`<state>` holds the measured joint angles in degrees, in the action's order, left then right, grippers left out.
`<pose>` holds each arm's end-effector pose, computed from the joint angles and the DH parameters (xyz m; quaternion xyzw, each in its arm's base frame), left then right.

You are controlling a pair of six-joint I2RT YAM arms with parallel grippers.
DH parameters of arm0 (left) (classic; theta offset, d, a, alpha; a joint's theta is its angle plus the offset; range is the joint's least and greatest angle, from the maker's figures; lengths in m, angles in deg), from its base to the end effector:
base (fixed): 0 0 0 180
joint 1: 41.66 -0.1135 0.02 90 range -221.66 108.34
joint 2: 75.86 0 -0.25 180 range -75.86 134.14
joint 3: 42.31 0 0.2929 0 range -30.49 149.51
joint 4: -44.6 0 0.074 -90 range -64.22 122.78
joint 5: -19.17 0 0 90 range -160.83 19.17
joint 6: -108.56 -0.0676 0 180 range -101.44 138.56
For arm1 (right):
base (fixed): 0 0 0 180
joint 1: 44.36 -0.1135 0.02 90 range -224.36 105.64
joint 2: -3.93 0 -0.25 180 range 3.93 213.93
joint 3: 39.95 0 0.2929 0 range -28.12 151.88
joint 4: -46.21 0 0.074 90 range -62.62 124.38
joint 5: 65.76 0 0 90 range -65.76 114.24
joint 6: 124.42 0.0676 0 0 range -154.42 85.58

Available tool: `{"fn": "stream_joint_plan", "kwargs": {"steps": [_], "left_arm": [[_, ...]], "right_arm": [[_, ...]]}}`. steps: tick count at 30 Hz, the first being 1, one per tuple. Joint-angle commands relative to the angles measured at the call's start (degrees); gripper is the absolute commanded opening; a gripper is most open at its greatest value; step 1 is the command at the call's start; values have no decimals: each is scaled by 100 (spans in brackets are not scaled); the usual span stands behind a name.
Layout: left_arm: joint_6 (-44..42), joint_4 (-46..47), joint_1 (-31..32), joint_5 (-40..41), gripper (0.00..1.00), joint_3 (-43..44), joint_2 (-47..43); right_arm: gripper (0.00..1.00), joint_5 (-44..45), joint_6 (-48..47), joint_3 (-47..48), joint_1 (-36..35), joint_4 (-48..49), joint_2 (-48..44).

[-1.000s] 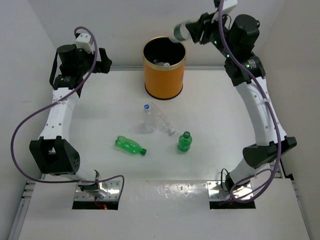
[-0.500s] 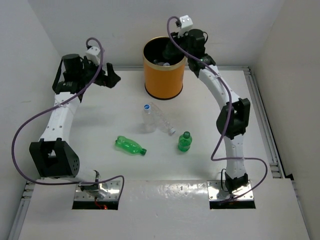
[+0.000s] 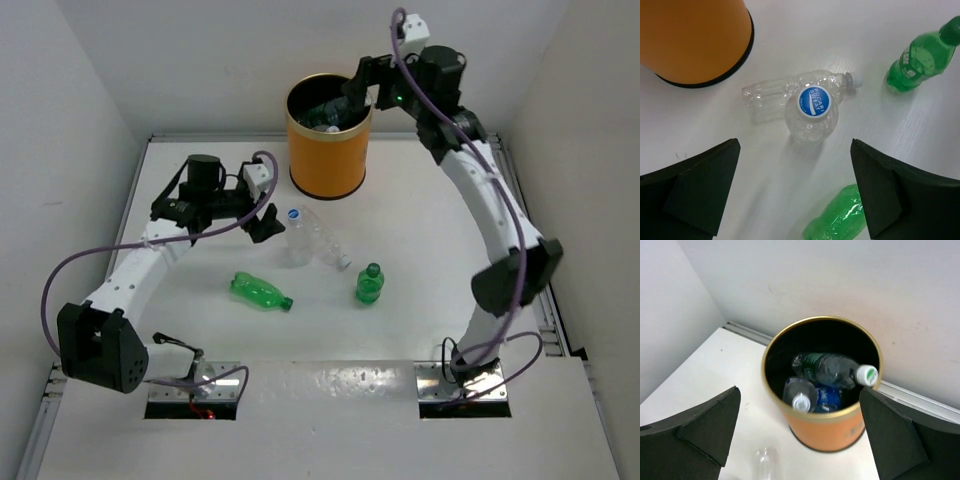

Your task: Put the plastic bottles in the bin

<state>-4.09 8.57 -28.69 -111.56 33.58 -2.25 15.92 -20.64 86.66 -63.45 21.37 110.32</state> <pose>0.3275 -0.1207 0.2954 0.4091 0.7370 -0.2685 0.4663 0.4748 0.1747 0.4432 -0.0831 0.7300 0.2425 0.6335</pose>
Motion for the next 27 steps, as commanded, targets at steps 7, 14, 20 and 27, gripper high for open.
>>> {"fn": "stream_joint_plan", "kwargs": {"steps": [7,14,20,27], "left_arm": [[-406,1085,513,223,99,-290,110],[-406,1366,680,171,99,-484,671],[-406,1551,742,65,99,-545,1085],[-125,1603,742,-137,55,-106,1341]], "right_arm": [[100,-469,-498,-2301,423,-1378,-2384],[100,-618,-868,-3575,661,-2275,-3466],[100,-996,-1334,-4033,846,-3013,-4213],[100,-1313,-2212,-4569,477,-3804,-4574]]}}
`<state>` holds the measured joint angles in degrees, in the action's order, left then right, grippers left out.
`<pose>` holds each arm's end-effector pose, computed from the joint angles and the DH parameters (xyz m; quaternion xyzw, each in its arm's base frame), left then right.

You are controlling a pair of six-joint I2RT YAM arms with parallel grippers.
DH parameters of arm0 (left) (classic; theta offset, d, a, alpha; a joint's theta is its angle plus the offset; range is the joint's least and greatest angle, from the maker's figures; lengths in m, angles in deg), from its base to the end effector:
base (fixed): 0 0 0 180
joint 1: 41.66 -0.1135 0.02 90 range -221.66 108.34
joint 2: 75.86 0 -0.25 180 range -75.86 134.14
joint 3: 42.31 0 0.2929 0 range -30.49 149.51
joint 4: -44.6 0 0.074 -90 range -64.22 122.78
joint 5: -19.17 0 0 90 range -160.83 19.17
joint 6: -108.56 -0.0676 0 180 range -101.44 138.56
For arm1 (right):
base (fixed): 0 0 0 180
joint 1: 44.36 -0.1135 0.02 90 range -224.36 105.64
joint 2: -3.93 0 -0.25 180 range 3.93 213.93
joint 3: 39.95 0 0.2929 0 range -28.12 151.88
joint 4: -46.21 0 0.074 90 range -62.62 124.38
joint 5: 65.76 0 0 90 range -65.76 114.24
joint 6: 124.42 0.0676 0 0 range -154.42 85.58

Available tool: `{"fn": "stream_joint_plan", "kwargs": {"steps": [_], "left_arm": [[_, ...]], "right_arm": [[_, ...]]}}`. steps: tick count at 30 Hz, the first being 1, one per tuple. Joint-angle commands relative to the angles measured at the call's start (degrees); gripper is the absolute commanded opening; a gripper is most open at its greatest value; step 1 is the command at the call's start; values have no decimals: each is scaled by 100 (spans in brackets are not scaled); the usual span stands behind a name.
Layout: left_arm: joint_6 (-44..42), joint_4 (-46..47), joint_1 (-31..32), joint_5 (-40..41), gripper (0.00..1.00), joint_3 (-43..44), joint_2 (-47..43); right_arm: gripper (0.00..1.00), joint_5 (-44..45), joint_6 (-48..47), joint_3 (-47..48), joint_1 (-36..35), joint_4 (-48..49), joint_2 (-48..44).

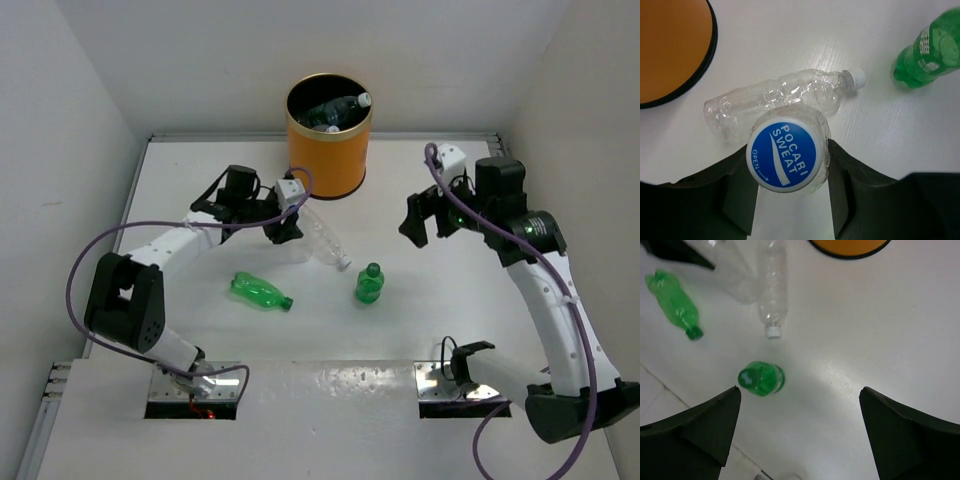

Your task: Put the plastic bottles in the bin

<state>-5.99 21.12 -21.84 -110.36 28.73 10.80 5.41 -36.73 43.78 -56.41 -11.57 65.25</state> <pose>0.3480 -0.1712 0.2047 0.4554 0.7320 -0.2884 0.4167 0.2725 0.0805 0.3646 -0.1840 0.8603 0.1833 0.4387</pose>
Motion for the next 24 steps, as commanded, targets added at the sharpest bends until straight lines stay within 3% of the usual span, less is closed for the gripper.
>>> {"fn": "stream_joint_plan", "kwargs": {"steps": [1,3,4,7,13,21,24], "left_arm": [[161,349,58,-257,49,458,36],[214,244,58,-257,38,791,36],[310,243,58,-205,28,949,88],[923,103,-144,-318,20,1827,159],[2120,637,-347,110,20,4235,510],[1841,867,-294,2236,22,6563,2222],[1709,797,-294,2397,22,7197,3049]], "right_arm": [[100,-235,-752,-351,-340,-555,-128],[100,-261,-876,-519,-543,-651,-155],[100,-279,-946,-554,-665,-686,-147],[100,-209,-1043,-668,-1079,-582,-85],[100,90,-1071,-931,-1335,-64,-6],[100,485,-842,-1204,-1317,367,-155],[100,582,-807,-1222,-1247,377,-182]]}}
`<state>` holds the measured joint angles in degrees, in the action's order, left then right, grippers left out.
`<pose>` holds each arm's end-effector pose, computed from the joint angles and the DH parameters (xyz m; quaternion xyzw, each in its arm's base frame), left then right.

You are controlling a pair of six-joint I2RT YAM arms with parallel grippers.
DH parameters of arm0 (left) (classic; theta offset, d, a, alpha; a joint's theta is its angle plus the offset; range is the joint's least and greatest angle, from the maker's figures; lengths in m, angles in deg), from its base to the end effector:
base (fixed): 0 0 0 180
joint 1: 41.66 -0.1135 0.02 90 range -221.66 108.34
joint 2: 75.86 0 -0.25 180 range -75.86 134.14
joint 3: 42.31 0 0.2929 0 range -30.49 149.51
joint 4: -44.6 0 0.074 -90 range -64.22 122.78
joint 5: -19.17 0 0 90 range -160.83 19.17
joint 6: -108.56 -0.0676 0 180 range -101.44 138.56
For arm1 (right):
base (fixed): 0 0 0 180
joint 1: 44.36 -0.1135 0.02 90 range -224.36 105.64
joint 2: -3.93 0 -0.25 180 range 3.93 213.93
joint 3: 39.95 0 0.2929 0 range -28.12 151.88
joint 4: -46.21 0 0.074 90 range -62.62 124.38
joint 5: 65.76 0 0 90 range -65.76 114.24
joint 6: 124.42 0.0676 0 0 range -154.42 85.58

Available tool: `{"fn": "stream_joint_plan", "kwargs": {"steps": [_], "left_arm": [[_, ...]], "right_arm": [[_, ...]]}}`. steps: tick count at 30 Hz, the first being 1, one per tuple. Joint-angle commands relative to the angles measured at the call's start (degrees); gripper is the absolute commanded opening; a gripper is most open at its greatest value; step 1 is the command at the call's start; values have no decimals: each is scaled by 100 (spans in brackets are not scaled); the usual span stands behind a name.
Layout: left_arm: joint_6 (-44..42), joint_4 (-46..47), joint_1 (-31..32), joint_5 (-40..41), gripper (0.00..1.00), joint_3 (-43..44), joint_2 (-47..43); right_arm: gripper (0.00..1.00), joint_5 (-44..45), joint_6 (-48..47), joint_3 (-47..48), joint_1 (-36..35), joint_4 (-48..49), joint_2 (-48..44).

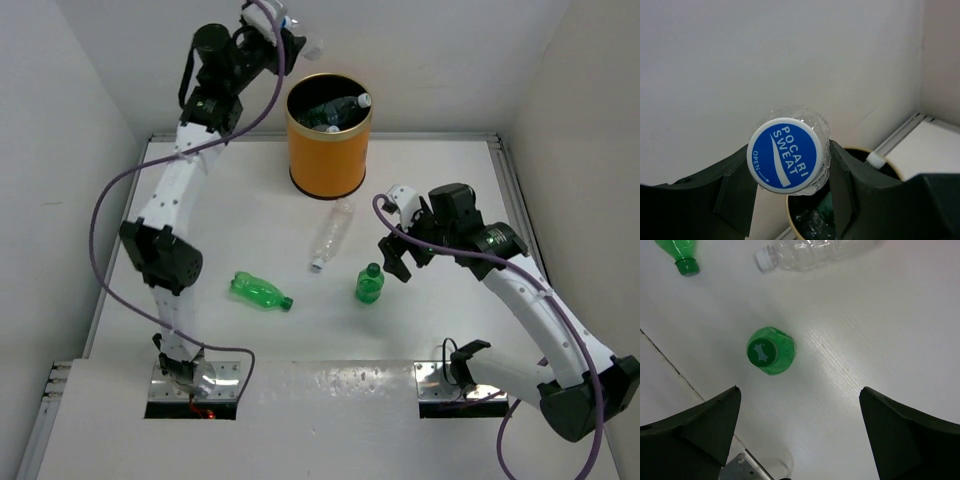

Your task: Put the plastic bottles in the bin

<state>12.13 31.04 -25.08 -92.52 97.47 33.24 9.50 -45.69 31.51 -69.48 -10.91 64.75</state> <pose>0.4572 -0.1622 0.5395 0.2647 0.5415 -0.1812 0.7771 0.2480 0.1353 0.2848 -0.3328 0.8602 0.1626 0.3506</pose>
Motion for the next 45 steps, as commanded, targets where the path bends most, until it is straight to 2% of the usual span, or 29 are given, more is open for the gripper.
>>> {"fn": "stream_joint_plan", "kwargs": {"steps": [1,8,11,14,15,16,25,29,36,41,45], "left_arm": [[-312,-195,30,544,23,326,936],[-920,-160,284,675,24,247,1640],[-1087,-160,355,1026,32,247,1842],[-1140,-213,407,1132,77,247,1896],[-1019,-213,408,1184,86,247,1896],[-957,-213,408,1237,100,247,1809],[-157,384,408,1053,100,423,640],[-103,385,408,1000,100,352,-82],[-288,-116,259,1193,100,-709,-1144],[72,-414,-58,1308,100,-1431,-1654],[195,-608,-268,1378,100,-1967,-2023]], "right_arm": [[100,191,107,13,60,311,-114],[100,235,-95,92,95,311,-53],[100,183,-104,136,78,302,-9],[100,69,-104,145,69,294,26],[100,42,-112,145,52,267,44],[100,24,-113,145,34,267,36],[100,112,-86,-162,-326,696,97],[100,121,-156,-417,-370,1058,88],[100,-405,-130,-751,-379,1365,220],[100,-555,-87,-1093,-388,1926,395],[89,-732,-77,-1252,-414,2086,642]]}}
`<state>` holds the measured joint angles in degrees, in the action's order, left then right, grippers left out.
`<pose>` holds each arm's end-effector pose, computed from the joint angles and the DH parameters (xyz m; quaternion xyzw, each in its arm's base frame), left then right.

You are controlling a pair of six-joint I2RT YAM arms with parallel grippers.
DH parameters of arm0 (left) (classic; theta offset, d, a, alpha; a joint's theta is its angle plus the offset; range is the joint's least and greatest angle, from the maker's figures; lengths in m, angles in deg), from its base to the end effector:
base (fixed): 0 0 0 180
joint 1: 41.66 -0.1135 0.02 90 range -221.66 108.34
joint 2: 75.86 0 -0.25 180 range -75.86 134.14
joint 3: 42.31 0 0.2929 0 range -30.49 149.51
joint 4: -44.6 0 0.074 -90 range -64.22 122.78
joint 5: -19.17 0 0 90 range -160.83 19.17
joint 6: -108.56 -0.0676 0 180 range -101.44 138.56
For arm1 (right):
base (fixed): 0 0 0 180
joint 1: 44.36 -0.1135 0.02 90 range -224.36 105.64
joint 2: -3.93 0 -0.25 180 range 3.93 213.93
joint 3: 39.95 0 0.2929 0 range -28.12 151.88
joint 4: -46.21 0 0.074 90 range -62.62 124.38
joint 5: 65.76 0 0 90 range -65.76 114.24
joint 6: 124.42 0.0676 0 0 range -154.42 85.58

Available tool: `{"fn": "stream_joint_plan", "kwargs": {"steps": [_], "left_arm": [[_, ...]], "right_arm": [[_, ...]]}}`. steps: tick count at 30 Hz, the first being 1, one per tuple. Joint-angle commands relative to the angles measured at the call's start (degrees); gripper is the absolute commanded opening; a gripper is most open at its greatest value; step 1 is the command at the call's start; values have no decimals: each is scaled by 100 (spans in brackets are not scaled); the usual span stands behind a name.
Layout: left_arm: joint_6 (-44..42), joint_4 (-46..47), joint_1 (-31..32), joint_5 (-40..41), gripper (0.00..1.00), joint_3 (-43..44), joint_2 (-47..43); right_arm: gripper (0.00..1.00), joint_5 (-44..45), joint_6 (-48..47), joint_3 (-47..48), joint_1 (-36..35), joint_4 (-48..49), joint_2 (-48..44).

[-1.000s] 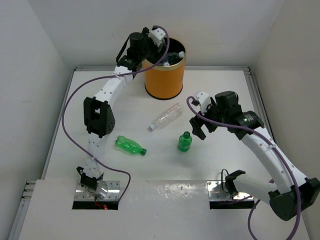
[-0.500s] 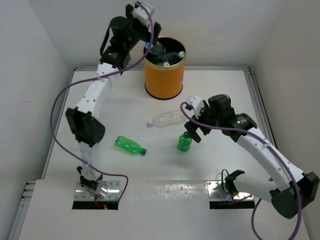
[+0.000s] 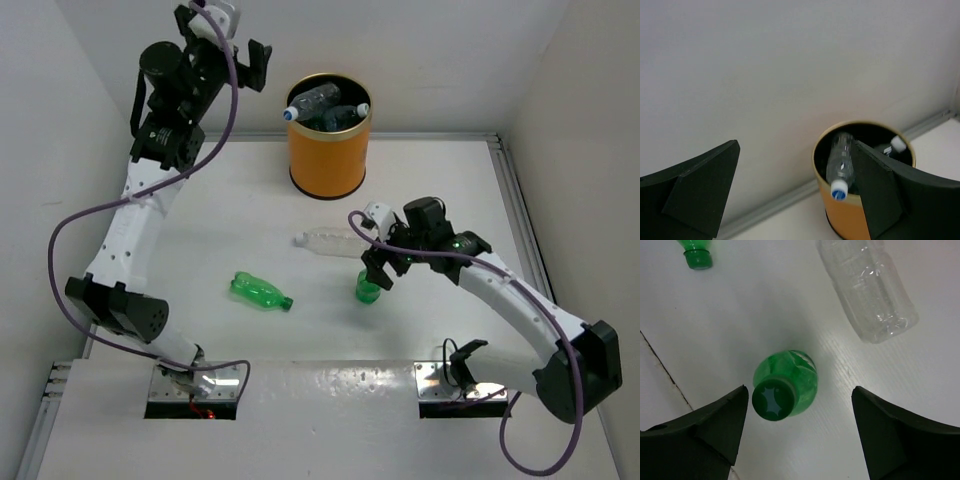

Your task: Put the plastic bottles in the bin

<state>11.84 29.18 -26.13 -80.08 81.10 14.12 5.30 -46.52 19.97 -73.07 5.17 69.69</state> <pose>0.3807 -0.1171 0.5684 0.1770 0.5622 -0.1092 0.8004 0.2552 0.1648 0.2110 -0.3765 0.8387 0.2038 0.3366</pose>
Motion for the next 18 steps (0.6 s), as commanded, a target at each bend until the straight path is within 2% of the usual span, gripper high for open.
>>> {"fn": "stream_joint_plan", "kwargs": {"steps": [1,7,8,10,12,14,15,18], "left_arm": [[224,-423,-164,187,100,-418,-173],[277,-475,-419,249,100,-1104,-542],[277,-475,-489,249,100,-1244,-603],[277,-475,-489,249,100,-1350,-657],[277,-475,-594,302,100,-1411,-657],[329,-475,-595,302,100,-1465,-709],[329,-475,-656,302,100,-1517,-709],[452,-528,-709,302,100,-1657,-709]], "right_arm": [[80,-330,-12,-116,-56,521,191],[49,-268,-3,-398,-56,1023,209],[36,-268,6,-337,-47,1031,209],[19,-452,-108,-178,-65,831,253],[7,-566,-196,103,-38,610,210],[0,-576,-135,612,-56,487,70],[0,-541,-48,1127,-47,504,51],[0,-357,320,1754,-3,811,174]]}}
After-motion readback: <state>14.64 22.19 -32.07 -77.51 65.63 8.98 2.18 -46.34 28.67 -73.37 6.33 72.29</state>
